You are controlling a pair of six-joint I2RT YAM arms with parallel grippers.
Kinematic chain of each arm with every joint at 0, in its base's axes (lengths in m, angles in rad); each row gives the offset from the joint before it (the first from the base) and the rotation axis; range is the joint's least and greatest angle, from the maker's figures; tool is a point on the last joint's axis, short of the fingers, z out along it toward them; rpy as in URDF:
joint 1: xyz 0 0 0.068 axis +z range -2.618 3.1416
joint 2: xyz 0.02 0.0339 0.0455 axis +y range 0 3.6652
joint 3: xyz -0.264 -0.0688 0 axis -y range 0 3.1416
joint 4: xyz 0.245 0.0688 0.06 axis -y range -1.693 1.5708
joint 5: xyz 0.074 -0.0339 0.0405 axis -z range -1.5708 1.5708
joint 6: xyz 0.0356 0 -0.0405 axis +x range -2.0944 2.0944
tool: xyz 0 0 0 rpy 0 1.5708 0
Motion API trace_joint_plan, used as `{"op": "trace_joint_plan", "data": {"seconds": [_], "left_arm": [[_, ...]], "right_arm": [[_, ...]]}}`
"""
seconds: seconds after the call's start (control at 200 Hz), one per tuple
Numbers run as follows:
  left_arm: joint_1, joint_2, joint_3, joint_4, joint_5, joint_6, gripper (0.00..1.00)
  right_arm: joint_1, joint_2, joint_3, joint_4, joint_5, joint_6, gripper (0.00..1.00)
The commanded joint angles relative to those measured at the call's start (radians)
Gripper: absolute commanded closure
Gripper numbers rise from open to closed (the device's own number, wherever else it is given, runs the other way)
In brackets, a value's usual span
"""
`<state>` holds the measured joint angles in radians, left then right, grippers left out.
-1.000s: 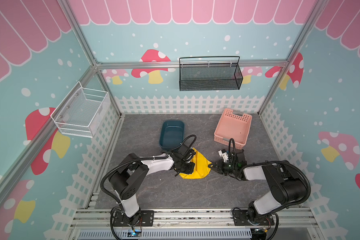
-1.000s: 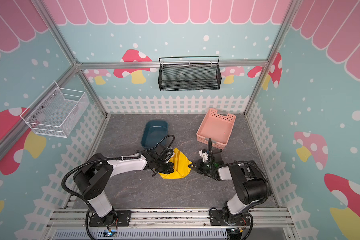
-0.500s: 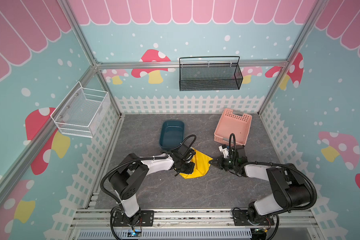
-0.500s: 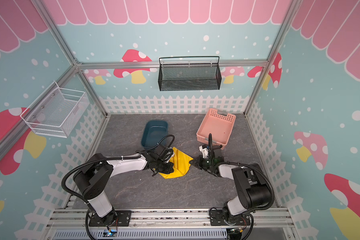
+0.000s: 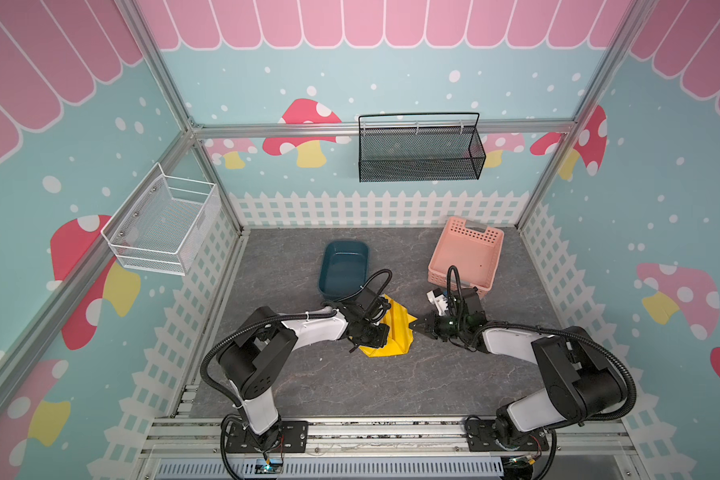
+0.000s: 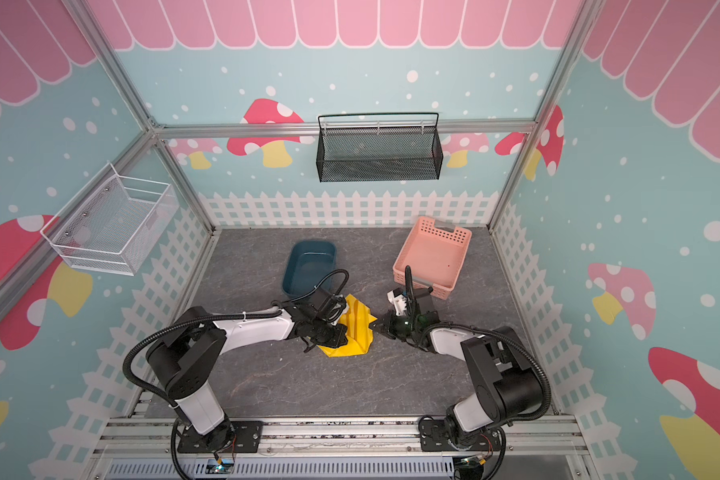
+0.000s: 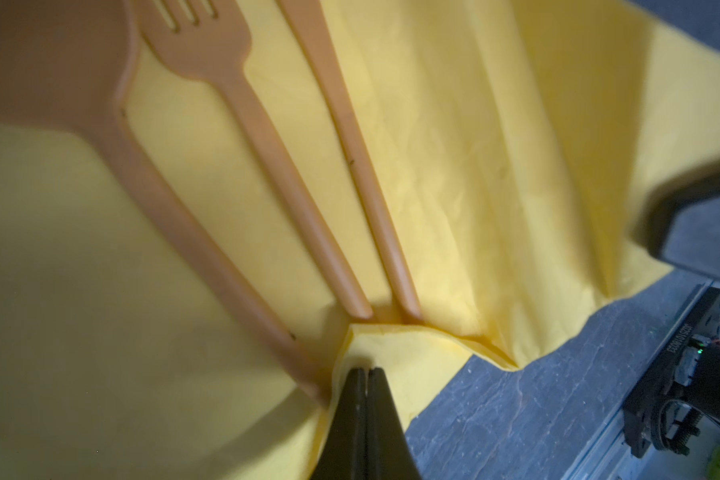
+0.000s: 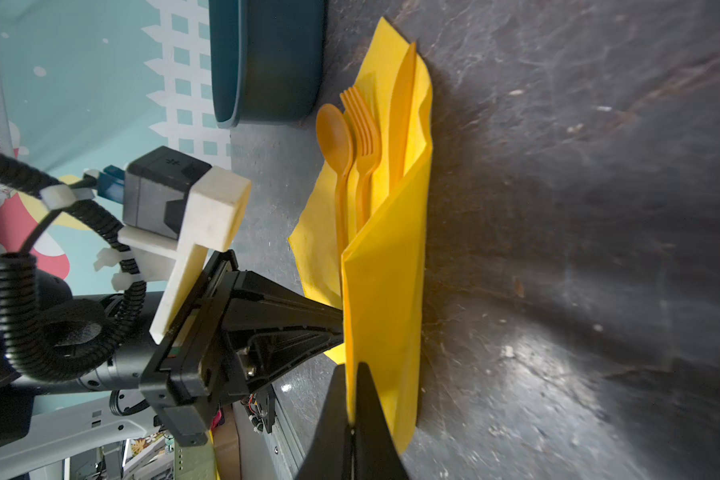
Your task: Place the utensils on the paper napkin and roll it up
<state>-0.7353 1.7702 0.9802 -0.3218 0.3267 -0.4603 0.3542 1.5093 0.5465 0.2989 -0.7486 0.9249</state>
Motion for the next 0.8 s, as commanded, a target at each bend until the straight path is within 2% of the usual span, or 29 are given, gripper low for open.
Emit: {"op": "trace_joint_plan", "data": {"seconds": [0.0,0.445,0.791], "left_arm": [[0.005,0.014,-0.004,0.003,0.01,-0.006,1.0],[0.005,0.008,-0.011,0.01,0.006,-0.009,1.0],[0.008,-0.016,-0.024,0.014,-0.003,-0.014,1.0]], "right_arm": [[0.035,-0.017,0.035,-0.005,0.032,0.037,0.98],[0.172,0.08,0.049,0.121,0.077,0.161,0.98],[0.206,0.152,0.039,0.216,0.09,0.201,0.99]]}}
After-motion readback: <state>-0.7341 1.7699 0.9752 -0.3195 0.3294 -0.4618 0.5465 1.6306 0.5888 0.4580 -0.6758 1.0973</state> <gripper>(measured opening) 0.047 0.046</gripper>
